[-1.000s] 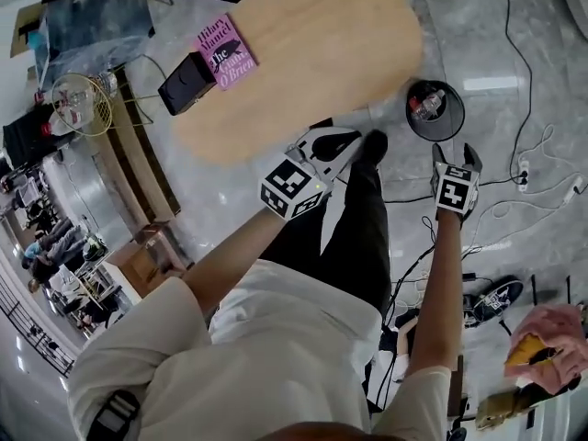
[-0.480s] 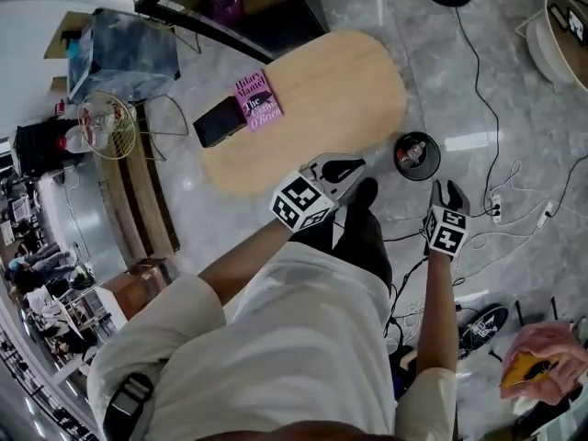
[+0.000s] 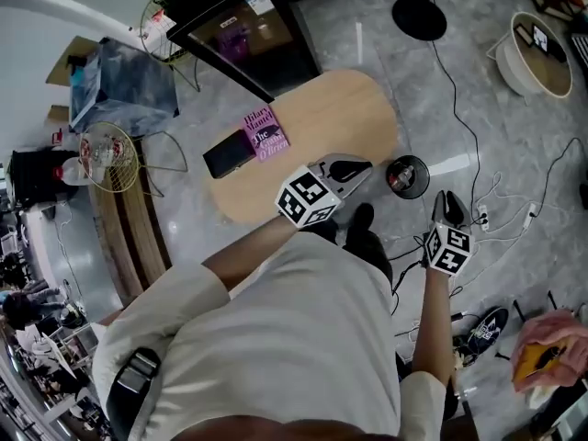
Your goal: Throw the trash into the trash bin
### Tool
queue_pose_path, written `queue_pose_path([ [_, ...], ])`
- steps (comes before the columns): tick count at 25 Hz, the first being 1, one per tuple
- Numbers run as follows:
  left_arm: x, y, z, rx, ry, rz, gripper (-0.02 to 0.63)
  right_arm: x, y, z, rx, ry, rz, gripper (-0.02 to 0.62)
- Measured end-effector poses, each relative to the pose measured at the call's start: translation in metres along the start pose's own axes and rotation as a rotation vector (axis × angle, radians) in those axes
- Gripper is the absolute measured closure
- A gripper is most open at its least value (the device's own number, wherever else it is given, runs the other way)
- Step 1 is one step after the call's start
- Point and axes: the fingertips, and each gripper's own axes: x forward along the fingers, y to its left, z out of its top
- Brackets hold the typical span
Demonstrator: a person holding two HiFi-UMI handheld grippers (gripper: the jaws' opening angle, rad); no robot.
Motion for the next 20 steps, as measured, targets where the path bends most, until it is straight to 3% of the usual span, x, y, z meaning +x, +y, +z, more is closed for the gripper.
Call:
queue_pose_path([
  [9,-0.044,-0.014,0.018,0.061,-0.024,-0.11,0.6,-0.075,0.049,0.05,0.033,-0.171,-0.059,0.575],
  [20,-0.059,-0.059,0.041,0.137,-0.055,-0.208,0.6,-0.162,0.046,0.056,0.07,-0.302,-0.139,0.584],
])
